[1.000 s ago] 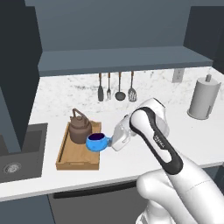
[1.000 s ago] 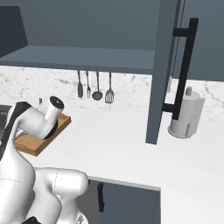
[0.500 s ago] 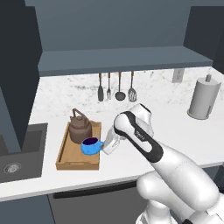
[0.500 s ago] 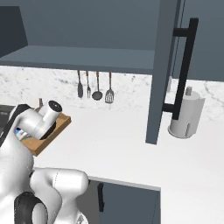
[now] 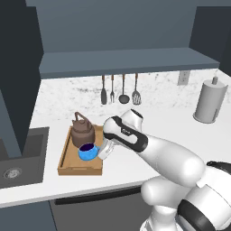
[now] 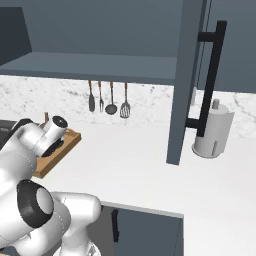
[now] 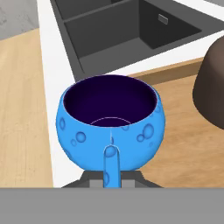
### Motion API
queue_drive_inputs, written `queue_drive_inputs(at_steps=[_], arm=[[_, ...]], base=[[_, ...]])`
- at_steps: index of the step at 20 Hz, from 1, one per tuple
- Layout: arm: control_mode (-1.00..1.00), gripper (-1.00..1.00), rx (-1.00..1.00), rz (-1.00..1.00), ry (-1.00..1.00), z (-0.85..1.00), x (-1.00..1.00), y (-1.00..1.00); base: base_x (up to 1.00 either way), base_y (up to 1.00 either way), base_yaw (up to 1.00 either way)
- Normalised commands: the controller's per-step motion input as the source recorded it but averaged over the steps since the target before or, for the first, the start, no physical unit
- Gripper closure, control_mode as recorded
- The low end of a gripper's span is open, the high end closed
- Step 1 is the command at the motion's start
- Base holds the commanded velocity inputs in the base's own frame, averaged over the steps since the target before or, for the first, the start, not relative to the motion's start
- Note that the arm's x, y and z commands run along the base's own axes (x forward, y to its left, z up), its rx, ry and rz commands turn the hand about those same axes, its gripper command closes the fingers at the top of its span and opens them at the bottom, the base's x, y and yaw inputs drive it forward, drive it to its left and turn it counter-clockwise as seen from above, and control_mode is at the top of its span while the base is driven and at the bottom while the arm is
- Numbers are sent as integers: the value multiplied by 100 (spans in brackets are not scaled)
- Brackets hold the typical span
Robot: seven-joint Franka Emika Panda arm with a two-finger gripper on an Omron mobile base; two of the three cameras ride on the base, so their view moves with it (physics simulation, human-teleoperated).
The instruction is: Pick the kettle from the counter and place it on the tray. Then pick the mug from the cabinet and place it on the tray. Then close the cabinet doors.
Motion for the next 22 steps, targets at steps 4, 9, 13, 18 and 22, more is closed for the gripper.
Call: queue_drive_inputs(at_steps=[4, 9, 13, 18, 22], arm=[[-100, 100, -5, 0, 0, -24, 34, 21], [-100, 100, -8, 0, 0, -36, 6, 17], [-100, 100, -5, 0, 0, -27, 17, 5], [-100, 100, -1, 0, 0, -17, 27, 0], [-100, 100, 0, 0, 0, -19, 27, 3]], base=[[0, 0, 0], [0, 0, 0], [0, 0, 0], [0, 0, 0], [0, 0, 0]])
